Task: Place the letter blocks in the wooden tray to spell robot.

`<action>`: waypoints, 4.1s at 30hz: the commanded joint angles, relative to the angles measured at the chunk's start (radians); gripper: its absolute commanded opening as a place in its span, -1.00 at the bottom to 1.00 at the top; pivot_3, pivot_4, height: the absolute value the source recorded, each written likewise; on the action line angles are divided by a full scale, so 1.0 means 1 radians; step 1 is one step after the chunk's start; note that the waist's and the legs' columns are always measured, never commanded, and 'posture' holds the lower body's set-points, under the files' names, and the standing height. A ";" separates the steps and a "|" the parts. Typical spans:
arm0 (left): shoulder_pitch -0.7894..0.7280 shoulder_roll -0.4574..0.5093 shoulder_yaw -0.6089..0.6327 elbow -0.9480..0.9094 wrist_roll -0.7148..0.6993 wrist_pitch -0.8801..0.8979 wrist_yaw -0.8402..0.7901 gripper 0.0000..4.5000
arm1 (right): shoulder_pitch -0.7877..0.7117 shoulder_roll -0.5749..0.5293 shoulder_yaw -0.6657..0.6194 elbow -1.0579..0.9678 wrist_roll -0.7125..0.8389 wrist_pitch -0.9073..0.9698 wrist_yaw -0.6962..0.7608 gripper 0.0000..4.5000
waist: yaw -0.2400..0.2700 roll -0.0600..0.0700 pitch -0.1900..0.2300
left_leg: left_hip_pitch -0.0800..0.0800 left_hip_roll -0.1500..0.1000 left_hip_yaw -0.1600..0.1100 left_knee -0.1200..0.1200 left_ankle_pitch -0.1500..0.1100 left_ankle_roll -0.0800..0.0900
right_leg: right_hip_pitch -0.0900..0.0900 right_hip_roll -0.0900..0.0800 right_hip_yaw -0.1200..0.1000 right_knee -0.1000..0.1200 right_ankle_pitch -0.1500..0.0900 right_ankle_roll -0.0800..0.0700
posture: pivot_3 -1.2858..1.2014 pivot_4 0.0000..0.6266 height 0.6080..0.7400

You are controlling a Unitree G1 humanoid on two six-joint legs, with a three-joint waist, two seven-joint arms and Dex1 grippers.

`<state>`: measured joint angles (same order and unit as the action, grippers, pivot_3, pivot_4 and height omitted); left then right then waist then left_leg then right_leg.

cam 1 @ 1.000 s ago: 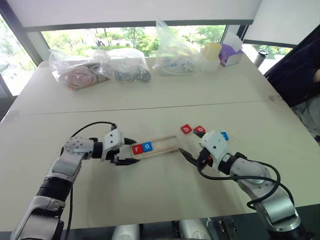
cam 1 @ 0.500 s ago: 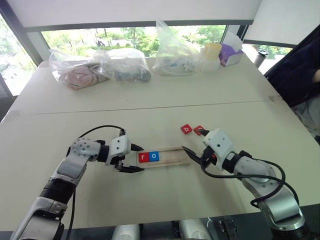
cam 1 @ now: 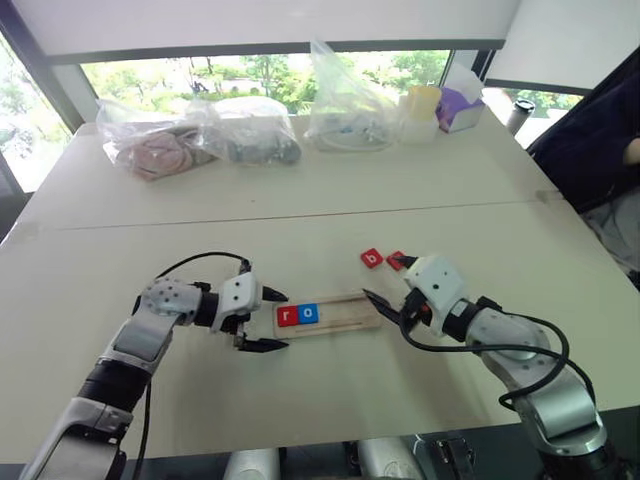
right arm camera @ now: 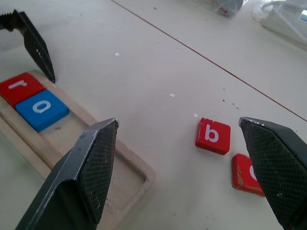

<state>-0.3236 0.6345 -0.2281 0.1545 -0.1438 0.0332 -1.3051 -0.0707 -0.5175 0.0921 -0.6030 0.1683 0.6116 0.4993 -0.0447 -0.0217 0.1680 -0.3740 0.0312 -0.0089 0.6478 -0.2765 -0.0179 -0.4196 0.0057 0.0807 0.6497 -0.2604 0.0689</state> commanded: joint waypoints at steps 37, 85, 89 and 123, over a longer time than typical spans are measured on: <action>0.353 0.195 0.348 -0.313 -0.314 0.286 0.144 1.00 | -0.456 0.247 0.133 0.572 -0.057 0.236 -0.116 0.59 | -0.047 0.000 0.001 | -0.002 0.010 0.002 -0.005 -0.002 0.003 | -0.009 0.005 -0.001 0.002 0.003 -0.011 | 0.03 -0.52 1.00; 0.212 0.174 0.302 -0.371 -0.338 0.383 0.142 1.00 | -0.129 -0.194 -0.128 -0.049 0.150 0.409 0.166 0.82 | -0.023 0.001 0.005 | -0.017 0.000 0.003 0.000 -0.001 0.002 | -0.019 0.000 0.000 0.001 0.003 -0.009 | 0.03 -0.52 1.00; 0.202 0.172 0.298 -0.369 -0.338 0.384 0.143 1.00 | -0.080 -0.403 -0.090 0.128 0.091 -0.030 0.441 0.82 | -0.023 -0.002 0.007 | -0.016 0.000 0.001 0.000 -0.001 0.003 | -0.017 0.001 -0.002 -0.001 0.000 -0.004 | 0.03 -0.52 1.00; 0.207 0.153 0.285 -0.437 -0.351 0.396 0.175 1.00 | -0.416 -0.295 0.093 0.652 -0.004 -0.443 0.812 0.02 | -0.005 -0.003 0.012 | -0.011 0.001 0.001 0.003 -0.001 0.002 | -0.013 0.001 -0.001 0.003 0.006 -0.005 | 0.03 -0.52 1.00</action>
<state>-0.1109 0.7862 0.0536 -0.2571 -0.4847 0.4327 -1.1341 -0.4543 -0.8094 0.2060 0.1118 0.1502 0.1487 1.3195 -0.0493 -0.0247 0.1796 -0.3850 0.0317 -0.0075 0.6512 -0.2778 -0.0155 -0.4323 0.0065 0.0792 0.6530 -0.2542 0.0636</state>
